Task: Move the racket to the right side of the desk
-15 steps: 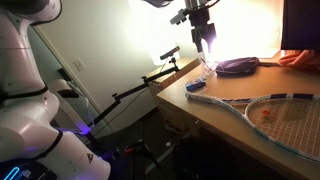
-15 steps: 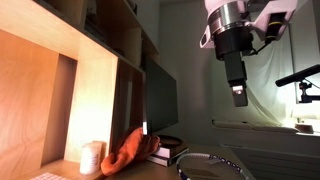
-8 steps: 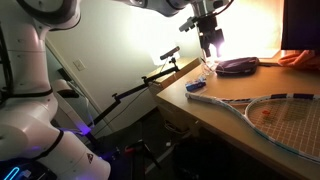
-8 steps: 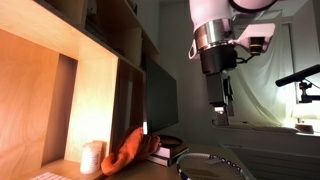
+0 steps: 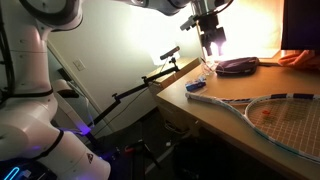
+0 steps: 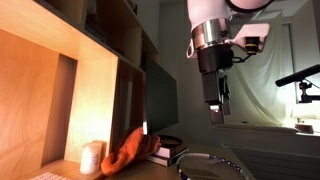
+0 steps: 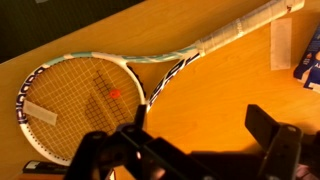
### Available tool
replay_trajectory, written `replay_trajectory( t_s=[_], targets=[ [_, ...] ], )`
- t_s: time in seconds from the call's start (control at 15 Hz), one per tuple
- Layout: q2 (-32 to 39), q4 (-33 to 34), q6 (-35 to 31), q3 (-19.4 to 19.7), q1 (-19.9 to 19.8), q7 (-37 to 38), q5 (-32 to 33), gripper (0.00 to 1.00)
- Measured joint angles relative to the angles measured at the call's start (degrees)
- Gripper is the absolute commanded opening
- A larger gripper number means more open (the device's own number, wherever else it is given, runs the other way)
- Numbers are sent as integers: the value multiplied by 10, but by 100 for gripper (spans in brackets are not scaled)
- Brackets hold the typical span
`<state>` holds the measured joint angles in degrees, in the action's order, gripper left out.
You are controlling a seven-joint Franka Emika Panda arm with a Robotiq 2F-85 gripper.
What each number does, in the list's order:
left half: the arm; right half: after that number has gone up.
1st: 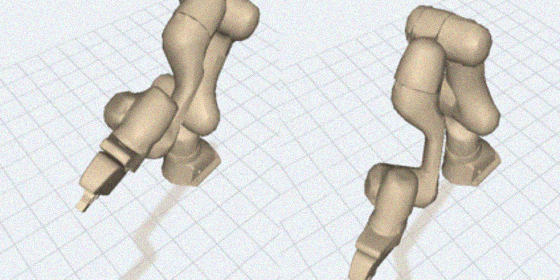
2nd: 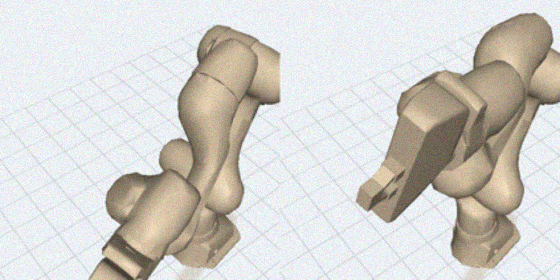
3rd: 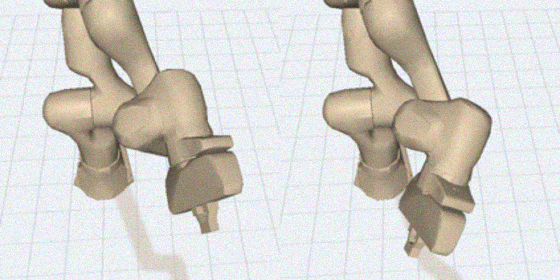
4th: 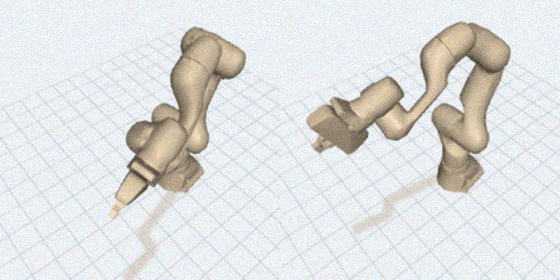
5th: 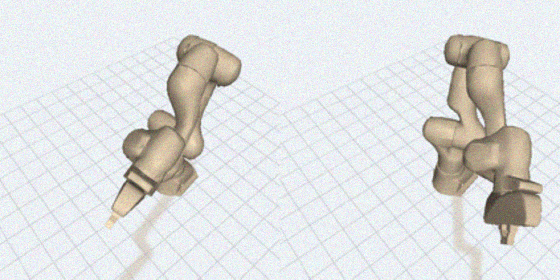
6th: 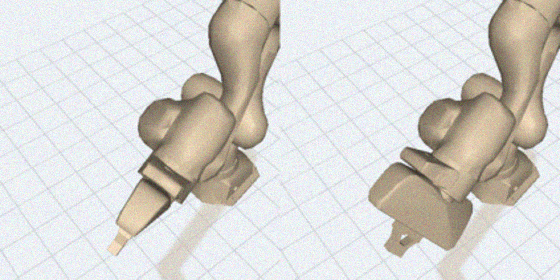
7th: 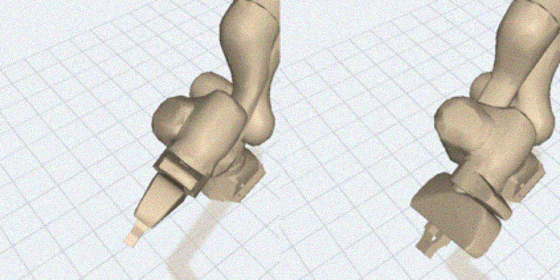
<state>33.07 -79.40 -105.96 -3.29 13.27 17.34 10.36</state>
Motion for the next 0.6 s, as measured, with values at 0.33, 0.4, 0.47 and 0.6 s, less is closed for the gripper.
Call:
replay_trajectory(
  t_s=[0.33,0.4,0.47,0.6],
  targets=[
    [19,0,-54,-2,-9,14,-95,100],
    [29,-1,-70,-4,-12,19,-123,100],
    [40,-1,-89,-6,-16,23,-149,100],
    [60,-5,-128,-9,-19,32,-202,100]
  ],
)
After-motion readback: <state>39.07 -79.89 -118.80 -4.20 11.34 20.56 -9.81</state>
